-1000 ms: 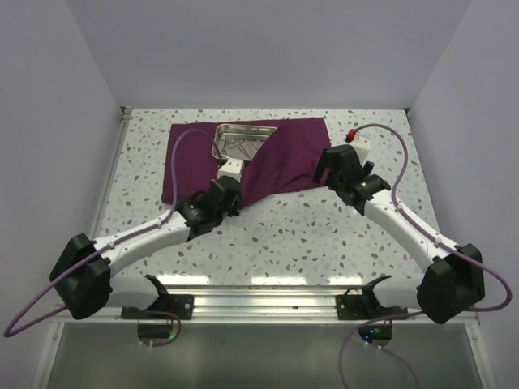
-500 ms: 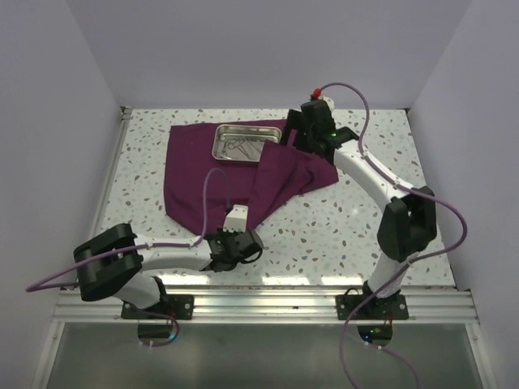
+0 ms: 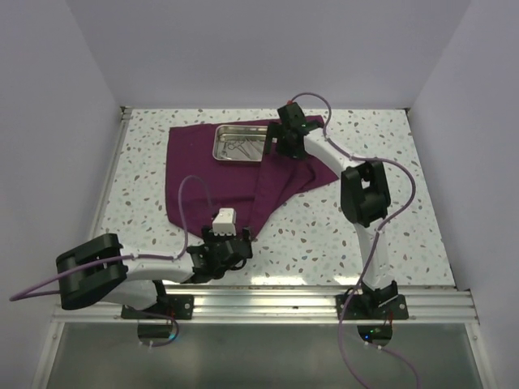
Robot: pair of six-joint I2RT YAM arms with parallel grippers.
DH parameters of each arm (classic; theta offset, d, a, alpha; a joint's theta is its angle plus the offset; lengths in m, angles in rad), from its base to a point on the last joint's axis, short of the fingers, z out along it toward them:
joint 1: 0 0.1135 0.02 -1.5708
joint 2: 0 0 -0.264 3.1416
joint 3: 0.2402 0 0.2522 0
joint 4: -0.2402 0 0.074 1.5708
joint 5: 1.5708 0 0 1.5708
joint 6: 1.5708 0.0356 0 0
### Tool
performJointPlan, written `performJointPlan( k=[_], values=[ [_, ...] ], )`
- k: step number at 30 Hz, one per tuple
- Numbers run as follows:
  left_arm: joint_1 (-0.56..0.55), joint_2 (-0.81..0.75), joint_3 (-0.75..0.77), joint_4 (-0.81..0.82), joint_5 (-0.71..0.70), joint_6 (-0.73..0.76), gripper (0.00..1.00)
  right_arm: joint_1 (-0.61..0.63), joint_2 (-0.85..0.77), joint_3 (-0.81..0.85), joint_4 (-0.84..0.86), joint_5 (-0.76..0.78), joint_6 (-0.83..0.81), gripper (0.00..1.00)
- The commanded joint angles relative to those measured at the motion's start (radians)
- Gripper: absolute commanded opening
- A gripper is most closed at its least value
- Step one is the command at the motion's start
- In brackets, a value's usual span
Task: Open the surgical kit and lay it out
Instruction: Open the surgical kit at the center of the board.
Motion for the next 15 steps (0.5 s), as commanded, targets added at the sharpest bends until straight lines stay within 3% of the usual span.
performJointPlan(
  k=[1,7,15],
  values=[
    [0.002,0.025,-0.114,0.128,0.237,-0.007,0.96,0.022,0.026,0.148,-0.041,0.022,-0.064,0.98],
    [0.001,0.07,-0.132,0.188,0.24,0.001,0.93,0.089,0.132,0.376,-0.15,0.151,-0.122,0.99],
    [0.001,0.138,-0.143,0.278,0.271,0.005,0.9,0.134,0.238,0.515,-0.247,0.317,-0.157,0.98]
  ],
)
